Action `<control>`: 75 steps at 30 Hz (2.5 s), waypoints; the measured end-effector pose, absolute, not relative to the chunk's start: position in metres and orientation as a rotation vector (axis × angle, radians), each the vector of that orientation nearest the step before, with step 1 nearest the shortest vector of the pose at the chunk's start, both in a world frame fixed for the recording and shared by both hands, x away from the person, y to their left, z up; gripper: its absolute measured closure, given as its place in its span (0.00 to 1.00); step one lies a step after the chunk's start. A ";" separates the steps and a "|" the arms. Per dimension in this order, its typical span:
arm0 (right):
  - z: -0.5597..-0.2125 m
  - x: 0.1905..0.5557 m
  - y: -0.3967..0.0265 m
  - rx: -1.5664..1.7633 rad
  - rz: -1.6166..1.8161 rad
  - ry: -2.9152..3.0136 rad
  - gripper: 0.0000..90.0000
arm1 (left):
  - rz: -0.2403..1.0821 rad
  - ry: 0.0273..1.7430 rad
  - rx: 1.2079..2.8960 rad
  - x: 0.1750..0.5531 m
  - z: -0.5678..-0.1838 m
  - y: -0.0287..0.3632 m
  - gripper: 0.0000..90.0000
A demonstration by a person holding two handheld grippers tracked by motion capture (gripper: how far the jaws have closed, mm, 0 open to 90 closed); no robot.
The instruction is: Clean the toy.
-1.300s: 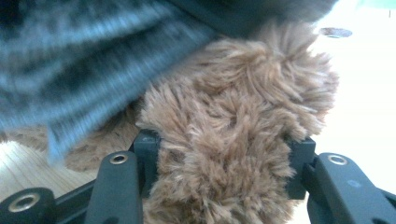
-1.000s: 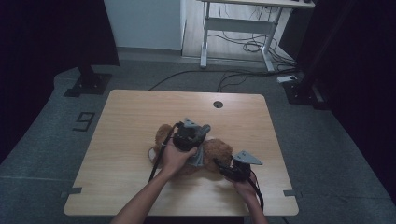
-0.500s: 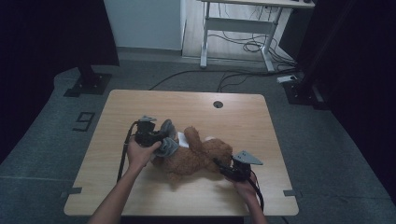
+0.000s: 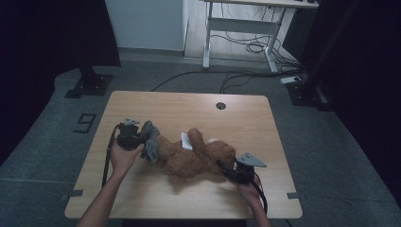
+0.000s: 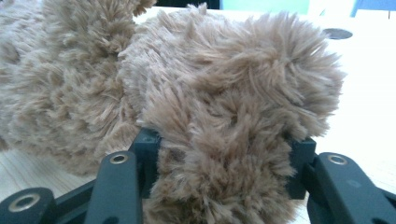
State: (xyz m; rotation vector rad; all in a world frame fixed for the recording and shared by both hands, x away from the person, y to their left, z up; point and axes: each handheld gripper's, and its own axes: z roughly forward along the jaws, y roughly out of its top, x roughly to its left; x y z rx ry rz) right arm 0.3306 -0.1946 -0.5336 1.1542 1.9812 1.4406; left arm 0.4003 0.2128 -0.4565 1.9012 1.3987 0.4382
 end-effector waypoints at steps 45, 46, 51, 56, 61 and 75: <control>-0.494 0.325 -0.213 1.203 1.583 1.963 0.19 | 0.252 1.056 1.948 0.352 -0.465 0.116 0.85; -0.488 0.326 -0.214 1.209 1.602 1.939 0.20 | 0.258 1.049 1.945 0.349 -0.465 0.117 0.85; -0.467 0.342 -0.214 1.235 1.568 1.943 0.19 | 0.276 1.022 1.951 0.339 -0.465 0.116 0.85; -0.471 0.354 -0.202 1.243 1.523 2.116 0.16 | 0.261 1.019 1.935 0.337 -0.468 0.119 0.85; -0.488 0.352 -0.207 1.292 1.512 2.240 0.16 | 0.219 0.999 1.912 0.331 -0.471 0.121 0.85; -0.521 0.337 -0.201 1.237 1.433 2.269 0.42 | 0.272 1.001 1.862 0.335 -0.483 0.122 0.86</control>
